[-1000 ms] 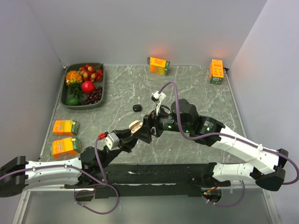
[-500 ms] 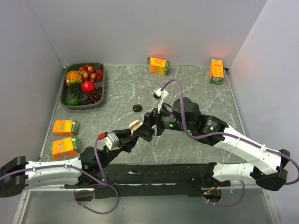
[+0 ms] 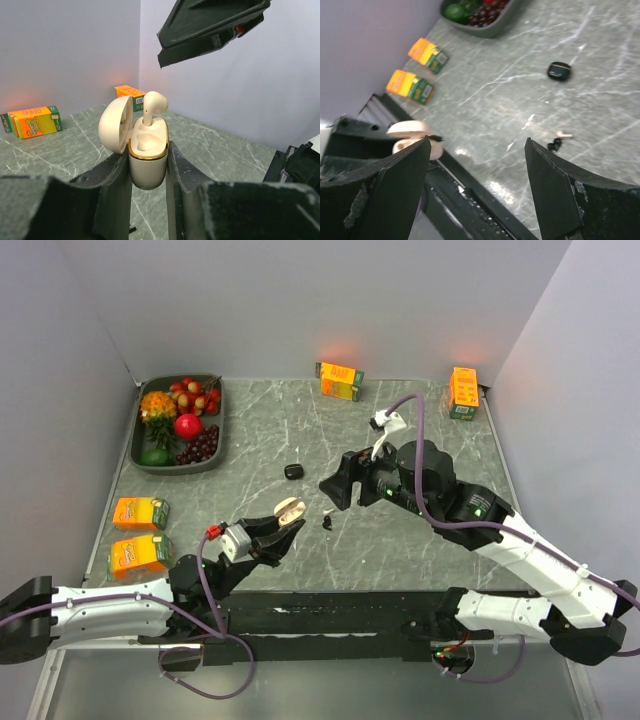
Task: Insert the wireless bluetooth earbuds into the charging case
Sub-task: Place the earbud in the charging case.
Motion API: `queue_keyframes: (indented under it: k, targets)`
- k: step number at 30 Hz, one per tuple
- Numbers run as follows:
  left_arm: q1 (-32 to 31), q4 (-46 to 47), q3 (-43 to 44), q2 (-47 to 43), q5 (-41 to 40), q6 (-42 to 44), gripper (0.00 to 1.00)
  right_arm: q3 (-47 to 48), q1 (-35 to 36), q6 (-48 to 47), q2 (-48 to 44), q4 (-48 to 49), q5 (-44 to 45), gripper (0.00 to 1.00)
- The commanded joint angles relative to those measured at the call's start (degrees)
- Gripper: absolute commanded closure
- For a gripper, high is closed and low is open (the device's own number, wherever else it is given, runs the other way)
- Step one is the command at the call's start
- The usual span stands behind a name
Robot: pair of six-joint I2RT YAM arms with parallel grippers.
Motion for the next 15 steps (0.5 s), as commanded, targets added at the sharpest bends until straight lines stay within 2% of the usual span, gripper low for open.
queue_keyframes:
  k: [1, 15]
  targets:
    - [0.22, 2.23, 1.23, -0.56, 1.07, -0.74, 0.99, 0.72, -0.58, -1.25, 0.85, -1.98, 1.47, 0.17]
    - [0.22, 3.28, 1.67, 0.50, 1.16, 0.49, 0.99, 1.78, 2.58, -1.86, 4.54, -3.38, -0.91, 0.17]
